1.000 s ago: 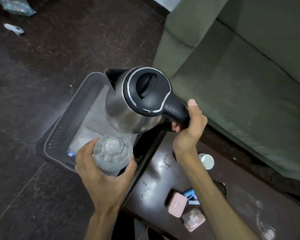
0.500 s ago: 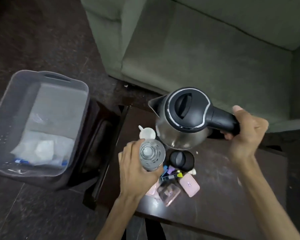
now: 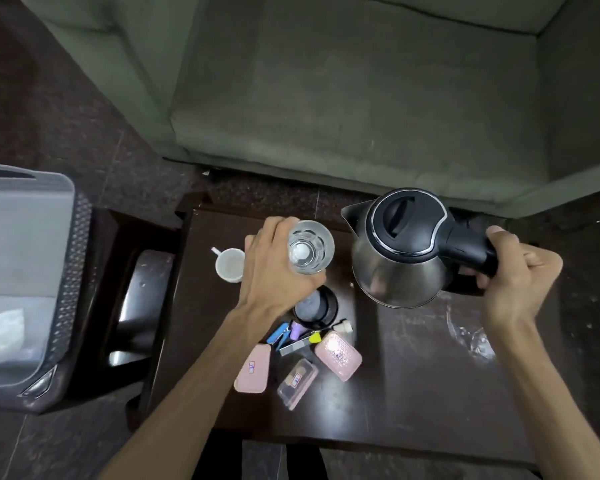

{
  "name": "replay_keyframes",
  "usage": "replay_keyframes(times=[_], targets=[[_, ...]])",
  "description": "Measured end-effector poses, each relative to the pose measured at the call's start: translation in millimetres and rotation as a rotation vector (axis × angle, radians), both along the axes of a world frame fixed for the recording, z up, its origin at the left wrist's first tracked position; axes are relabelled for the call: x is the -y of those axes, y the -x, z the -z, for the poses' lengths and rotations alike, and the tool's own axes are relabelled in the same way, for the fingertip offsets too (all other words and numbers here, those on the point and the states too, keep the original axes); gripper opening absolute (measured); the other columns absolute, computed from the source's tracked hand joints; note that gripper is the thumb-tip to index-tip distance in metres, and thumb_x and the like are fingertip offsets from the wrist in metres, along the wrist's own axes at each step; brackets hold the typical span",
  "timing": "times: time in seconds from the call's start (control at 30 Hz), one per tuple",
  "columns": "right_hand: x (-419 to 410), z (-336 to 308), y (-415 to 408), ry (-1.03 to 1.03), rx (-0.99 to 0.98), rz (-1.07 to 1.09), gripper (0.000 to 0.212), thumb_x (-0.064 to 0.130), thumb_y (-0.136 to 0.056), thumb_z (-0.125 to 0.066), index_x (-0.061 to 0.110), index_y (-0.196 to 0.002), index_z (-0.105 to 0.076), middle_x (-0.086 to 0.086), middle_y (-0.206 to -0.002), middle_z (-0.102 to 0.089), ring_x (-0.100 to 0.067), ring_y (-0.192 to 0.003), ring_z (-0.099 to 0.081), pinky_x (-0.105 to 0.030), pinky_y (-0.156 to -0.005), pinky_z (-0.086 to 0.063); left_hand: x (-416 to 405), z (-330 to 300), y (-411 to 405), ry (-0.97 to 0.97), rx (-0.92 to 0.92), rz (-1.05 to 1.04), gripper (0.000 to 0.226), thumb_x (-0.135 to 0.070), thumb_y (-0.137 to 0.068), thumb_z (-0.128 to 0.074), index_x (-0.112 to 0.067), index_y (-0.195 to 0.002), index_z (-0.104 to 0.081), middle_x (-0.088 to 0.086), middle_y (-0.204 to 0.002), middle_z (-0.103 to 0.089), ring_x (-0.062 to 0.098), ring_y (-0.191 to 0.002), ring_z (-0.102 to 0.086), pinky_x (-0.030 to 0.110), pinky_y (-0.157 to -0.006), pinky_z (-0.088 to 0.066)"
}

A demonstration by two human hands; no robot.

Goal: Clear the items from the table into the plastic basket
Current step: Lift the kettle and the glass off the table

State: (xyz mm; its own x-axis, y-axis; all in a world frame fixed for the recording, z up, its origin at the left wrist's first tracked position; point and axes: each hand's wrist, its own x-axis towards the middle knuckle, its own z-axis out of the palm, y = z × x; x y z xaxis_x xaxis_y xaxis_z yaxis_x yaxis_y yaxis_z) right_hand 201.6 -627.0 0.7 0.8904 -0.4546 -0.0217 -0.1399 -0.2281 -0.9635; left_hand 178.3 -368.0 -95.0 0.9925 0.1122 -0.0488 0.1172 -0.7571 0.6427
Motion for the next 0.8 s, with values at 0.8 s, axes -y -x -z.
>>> replay_keyframes(times=[0.8], targets=[[34, 38, -14, 0.82, -0.354, -0.279, 0.059, 0.057, -0.079, -0.052, 0.011, -0.047, -0.033, -0.007, -0.044, -0.022, -0.027, -0.049, -0.027, -0.037, -0.053, -0.036, 77, 91, -19, -0.136, -0.191, 0.188, 0.081, -0.053, -0.061, -0.076, -0.015, -0.131, -0.061, 0.0, -0.127, -0.064, 0.023, -0.114, -0.065, 0.035, -0.108, -0.028]])
